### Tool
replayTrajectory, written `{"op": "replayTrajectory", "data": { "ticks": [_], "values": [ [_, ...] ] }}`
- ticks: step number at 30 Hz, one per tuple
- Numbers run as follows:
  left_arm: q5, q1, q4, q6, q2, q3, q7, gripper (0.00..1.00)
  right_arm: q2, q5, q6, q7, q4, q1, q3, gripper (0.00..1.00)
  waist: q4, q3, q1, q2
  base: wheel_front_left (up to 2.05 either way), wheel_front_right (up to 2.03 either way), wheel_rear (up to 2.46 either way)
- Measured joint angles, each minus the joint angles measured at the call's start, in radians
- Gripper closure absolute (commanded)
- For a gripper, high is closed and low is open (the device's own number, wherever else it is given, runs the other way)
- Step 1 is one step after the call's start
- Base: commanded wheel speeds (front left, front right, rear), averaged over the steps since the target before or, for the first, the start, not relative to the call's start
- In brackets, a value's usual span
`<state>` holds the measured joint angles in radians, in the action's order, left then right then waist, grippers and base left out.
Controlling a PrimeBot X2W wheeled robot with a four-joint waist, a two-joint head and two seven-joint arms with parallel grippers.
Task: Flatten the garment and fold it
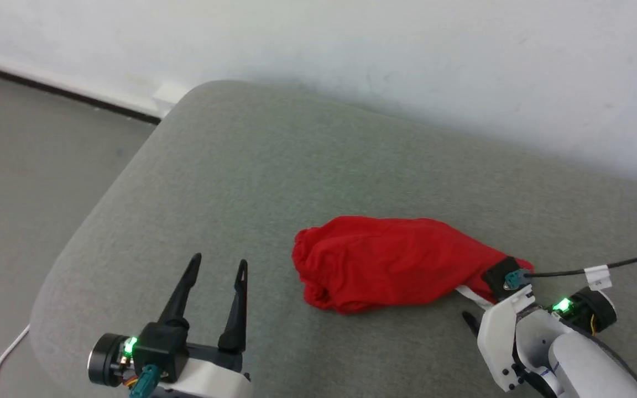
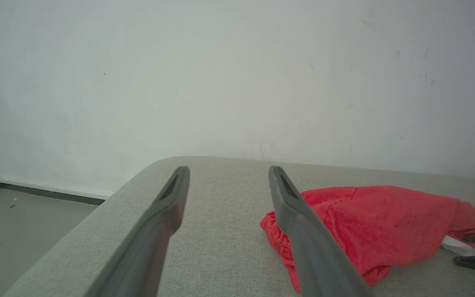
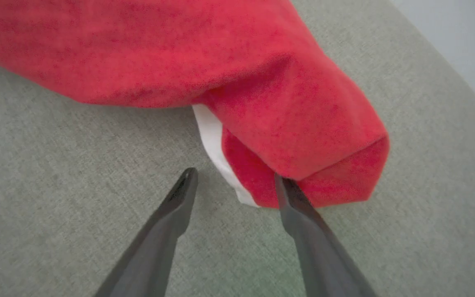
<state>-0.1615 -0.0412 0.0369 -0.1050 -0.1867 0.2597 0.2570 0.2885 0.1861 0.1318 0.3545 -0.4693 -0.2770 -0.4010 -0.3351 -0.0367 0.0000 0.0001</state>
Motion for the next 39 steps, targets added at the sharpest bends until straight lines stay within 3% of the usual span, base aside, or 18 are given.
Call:
{"op": "replayTrajectory", "data": {
  "ticks": [4, 5, 6, 7, 13, 17, 23, 28, 29, 30, 39],
  "values": [
    [0.013, 0.0, -0.017, 0.025, 0.025, -0.01, 0.0, 0.0, 0.013, 0.042, 0.0, 0.041, -0.075, -0.05, -0.045, 0.0, -0.039, -0.019, -0.0001, 0.0, 0.0, 0.0, 0.0],
    [0.014, 0.0, -0.019, 0.029, 0.03, -0.013, 0.0, 0.0, 0.015, 0.055, 0.0, 0.049, -0.088, -0.063, -0.054, 0.18, -0.045, -0.024, -0.0001, 0.0, 0.0, 0.0, 0.0],
    [0.014, 0.0, -0.023, 0.035, 0.035, -0.017, 0.0, 0.0, 0.02, 0.062, 0.0, 0.049, -0.095, -0.075, -0.062, 0.76, -0.049, -0.029, -0.0001, 0.0, 0.0, 0.0, 0.0],
    [0.016, 0.0, -0.027, 0.041, 0.039, -0.019, 0.0, 0.0, 0.024, 0.067, 0.001, 0.048, -0.1, -0.083, -0.066, 1.0, -0.051, -0.032, 0.0, 0.0, 0.0, 0.0, 0.0],
    [0.032, -0.001, -0.048, 0.07, 0.056, -0.039, 0.0, 0.0, 0.058, 0.103, 0.001, 0.029, -0.098, -0.086, -0.071, 1.0, -0.028, -0.029, 0.0001, 0.0, 0.0, 0.0, 0.0],
    [0.04, -0.012, -0.056, 0.087, 0.061, -0.051, 0.0, 0.0, 0.125, 0.133, 0.001, 0.065, -0.049, -0.046, -0.023, 1.0, 0.015, -0.017, 0.0001, 0.0, 0.0, 0.0, 0.0],
    [0.049, -0.016, -0.066, 0.105, 0.082, -0.056, 0.0, 0.0, 0.245, 0.156, 0.001, 0.239, 0.093, 0.145, 0.135, 1.0, 0.095, 0.016, 0.0, 0.0, 0.0, 0.0, 0.0],
    [0.049, -0.017, -0.073, 0.115, 0.094, -0.061, 0.0, 0.0, 0.27, 0.147, 0.0, 0.371, 0.25, 0.34, 0.262, 1.0, 0.151, 0.035, -0.0001, 0.0, 0.0, 0.0, 0.0],
    [0.049, -0.018, -0.076, 0.12, 0.095, -0.061, 0.0, 0.0, 0.26, 0.146, 0.0, 0.376, 0.281, 0.367, 0.277, 0.55, 0.161, 0.037, -0.0001, 0.0, 0.0, 0.0, 0.0],
    [0.05, -0.018, -0.081, 0.124, 0.097, -0.061, 0.0, 0.0, 0.245, 0.138, 0.0, 0.375, 0.315, 0.388, 0.291, 0.0, 0.17, 0.038, -0.0001, 0.0, 0.0, 0.0, 0.0],
    [0.046, -0.019, -0.16, 0.168, 0.108, -0.046, 0.0, 0.0, 0.079, 0.153, 0.0, 0.238, 0.627, 0.391, 0.395, 0.0, 0.24, 0.051, -0.0001, 0.0, 0.0, 0.0, 0.0]
  ]
}}
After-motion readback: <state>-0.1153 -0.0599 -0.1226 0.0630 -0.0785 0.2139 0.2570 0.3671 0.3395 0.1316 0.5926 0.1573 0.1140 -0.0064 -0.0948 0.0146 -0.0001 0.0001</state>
